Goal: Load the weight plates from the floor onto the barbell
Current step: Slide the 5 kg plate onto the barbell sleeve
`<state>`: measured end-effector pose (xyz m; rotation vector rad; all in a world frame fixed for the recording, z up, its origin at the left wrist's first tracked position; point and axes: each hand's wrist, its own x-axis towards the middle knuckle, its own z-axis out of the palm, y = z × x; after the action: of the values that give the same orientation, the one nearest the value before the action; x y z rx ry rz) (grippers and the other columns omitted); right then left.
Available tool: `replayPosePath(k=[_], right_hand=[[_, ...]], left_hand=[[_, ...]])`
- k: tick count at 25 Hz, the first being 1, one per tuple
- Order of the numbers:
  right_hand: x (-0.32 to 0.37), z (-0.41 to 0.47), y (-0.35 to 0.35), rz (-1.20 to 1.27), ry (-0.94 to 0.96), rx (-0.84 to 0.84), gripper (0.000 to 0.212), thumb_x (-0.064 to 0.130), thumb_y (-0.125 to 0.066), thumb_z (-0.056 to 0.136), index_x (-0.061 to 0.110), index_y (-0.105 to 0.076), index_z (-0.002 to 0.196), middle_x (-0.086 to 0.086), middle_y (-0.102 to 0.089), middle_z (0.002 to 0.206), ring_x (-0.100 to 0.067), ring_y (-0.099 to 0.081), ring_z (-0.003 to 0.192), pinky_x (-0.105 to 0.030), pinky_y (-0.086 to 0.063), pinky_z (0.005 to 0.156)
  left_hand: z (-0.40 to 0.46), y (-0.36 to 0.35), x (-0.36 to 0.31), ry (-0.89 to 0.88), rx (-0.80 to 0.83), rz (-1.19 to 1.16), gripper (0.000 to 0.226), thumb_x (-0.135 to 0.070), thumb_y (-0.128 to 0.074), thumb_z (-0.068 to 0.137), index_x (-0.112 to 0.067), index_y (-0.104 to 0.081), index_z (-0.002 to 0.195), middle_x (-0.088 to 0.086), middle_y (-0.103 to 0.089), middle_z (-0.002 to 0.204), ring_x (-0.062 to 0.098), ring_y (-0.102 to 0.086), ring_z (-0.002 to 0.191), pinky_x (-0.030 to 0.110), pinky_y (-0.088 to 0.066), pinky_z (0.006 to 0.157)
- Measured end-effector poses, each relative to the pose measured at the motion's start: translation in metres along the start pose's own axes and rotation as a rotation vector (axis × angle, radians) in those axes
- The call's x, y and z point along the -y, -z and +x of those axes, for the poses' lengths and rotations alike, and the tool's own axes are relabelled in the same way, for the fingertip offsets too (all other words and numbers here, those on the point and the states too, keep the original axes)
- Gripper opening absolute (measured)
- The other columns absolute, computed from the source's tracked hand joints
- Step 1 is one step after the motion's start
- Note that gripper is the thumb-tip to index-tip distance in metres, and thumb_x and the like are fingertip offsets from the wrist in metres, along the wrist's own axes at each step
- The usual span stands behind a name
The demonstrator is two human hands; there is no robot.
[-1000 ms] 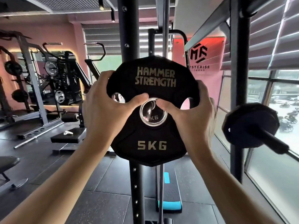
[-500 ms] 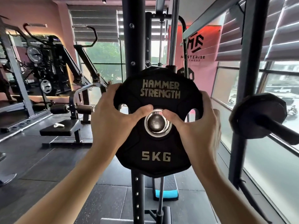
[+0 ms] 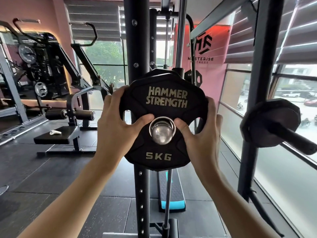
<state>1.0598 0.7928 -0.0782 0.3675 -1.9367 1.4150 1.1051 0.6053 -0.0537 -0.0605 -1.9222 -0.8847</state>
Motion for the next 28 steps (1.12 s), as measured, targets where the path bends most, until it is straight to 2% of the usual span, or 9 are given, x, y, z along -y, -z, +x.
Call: replayPosePath(k=[2, 4, 6, 8, 11, 15, 19, 22, 28], right_hand=[[-0.008, 0.013, -0.005, -0.037, 0.072, 0.021, 0.09, 0.034, -0.08, 0.081, 0.038, -0.026, 0.153, 0.001, -0.041, 0.13, -0.021, -0.053, 0.119, -0.045, -0.05, 0.099], [-0.016, 0.03, -0.01, -0.131, 0.212, 0.044, 0.102, 0.018, -0.082, 0.079, 0.032, -0.019, 0.157, -0.002, -0.033, 0.143, -0.026, -0.044, 0.134, -0.051, -0.045, 0.108], [-0.019, 0.045, -0.016, -0.259, 0.31, 0.122, 0.114, 0.007, -0.083, 0.077, 0.031, -0.009, 0.16, -0.005, -0.014, 0.161, -0.032, -0.022, 0.15, -0.059, -0.035, 0.115], [-0.018, 0.058, -0.021, -0.364, 0.337, 0.201, 0.12, 0.008, -0.084, 0.076, 0.027, -0.002, 0.161, 0.001, -0.003, 0.166, -0.031, -0.007, 0.154, -0.066, -0.029, 0.116], [-0.02, 0.073, -0.029, -0.449, 0.33, 0.27, 0.136, 0.018, -0.094, 0.062, 0.015, -0.001, 0.16, -0.001, -0.007, 0.163, -0.032, -0.01, 0.152, -0.068, -0.031, 0.112], [-0.031, 0.088, -0.042, -0.472, 0.305, 0.286, 0.148, 0.022, -0.1, 0.05, 0.013, 0.0, 0.158, -0.006, -0.009, 0.159, -0.031, -0.018, 0.148, -0.06, -0.043, 0.107], [-0.043, 0.106, -0.059, -0.513, 0.32, 0.263, 0.146, 0.025, -0.1, 0.052, 0.015, 0.001, 0.157, -0.006, -0.011, 0.157, -0.033, -0.025, 0.144, -0.058, -0.05, 0.1], [-0.049, 0.12, -0.072, -0.532, 0.322, 0.256, 0.143, 0.022, -0.099, 0.053, 0.016, -0.001, 0.157, -0.003, -0.012, 0.155, -0.034, -0.03, 0.14, -0.06, -0.053, 0.094], [-0.058, 0.139, -0.09, -0.563, 0.281, 0.266, 0.141, 0.015, -0.097, 0.055, 0.017, -0.001, 0.159, -0.004, -0.012, 0.158, -0.035, -0.029, 0.14, -0.062, -0.05, 0.095]], left_hand=[[0.014, -0.005, 0.003, -0.025, 0.078, 0.038, 0.085, -0.038, -0.083, 0.075, -0.021, -0.042, 0.148, -0.002, -0.048, 0.136, -0.011, -0.046, 0.113, 0.0, -0.03, 0.098], [0.027, -0.013, 0.008, -0.13, 0.141, 0.146, 0.096, -0.031, -0.082, 0.079, -0.02, -0.028, 0.157, 0.005, -0.037, 0.146, 0.018, -0.042, 0.133, 0.031, -0.036, 0.115], [0.036, -0.023, 0.013, -0.297, 0.184, 0.318, 0.109, -0.025, -0.083, 0.08, -0.023, -0.011, 0.162, 0.006, -0.023, 0.155, 0.029, -0.031, 0.141, 0.055, -0.037, 0.113], [0.046, -0.029, 0.016, -0.391, 0.235, 0.424, 0.117, -0.021, -0.085, 0.077, -0.03, -0.005, 0.162, -0.001, -0.013, 0.161, 0.028, -0.023, 0.144, 0.063, -0.037, 0.106], [0.065, -0.032, 0.022, -0.423, 0.361, 0.485, 0.133, -0.025, -0.092, 0.066, -0.032, -0.001, 0.162, -0.003, -0.005, 0.163, 0.025, -0.015, 0.145, 0.067, -0.036, 0.106], [0.085, -0.046, 0.033, -0.423, 0.45, 0.61, 0.16, -0.038, -0.101, 0.043, -0.031, 0.006, 0.161, 0.004, 0.003, 0.166, 0.034, -0.013, 0.149, 0.068, -0.034, 0.111], [0.097, -0.068, 0.051, -0.428, 0.389, 0.655, 0.164, -0.049, -0.101, 0.038, -0.032, 0.007, 0.16, 0.011, -0.005, 0.164, 0.038, -0.023, 0.144, 0.066, -0.04, 0.107], [0.105, -0.082, 0.063, -0.393, 0.345, 0.642, 0.162, -0.048, -0.1, 0.04, -0.032, 0.006, 0.161, 0.012, -0.012, 0.16, 0.037, -0.026, 0.141, 0.064, -0.041, 0.106], [0.119, -0.105, 0.082, -0.363, 0.303, 0.614, 0.158, -0.048, -0.1, 0.043, -0.032, 0.003, 0.161, 0.012, -0.016, 0.158, 0.037, -0.027, 0.141, 0.062, -0.042, 0.105]])
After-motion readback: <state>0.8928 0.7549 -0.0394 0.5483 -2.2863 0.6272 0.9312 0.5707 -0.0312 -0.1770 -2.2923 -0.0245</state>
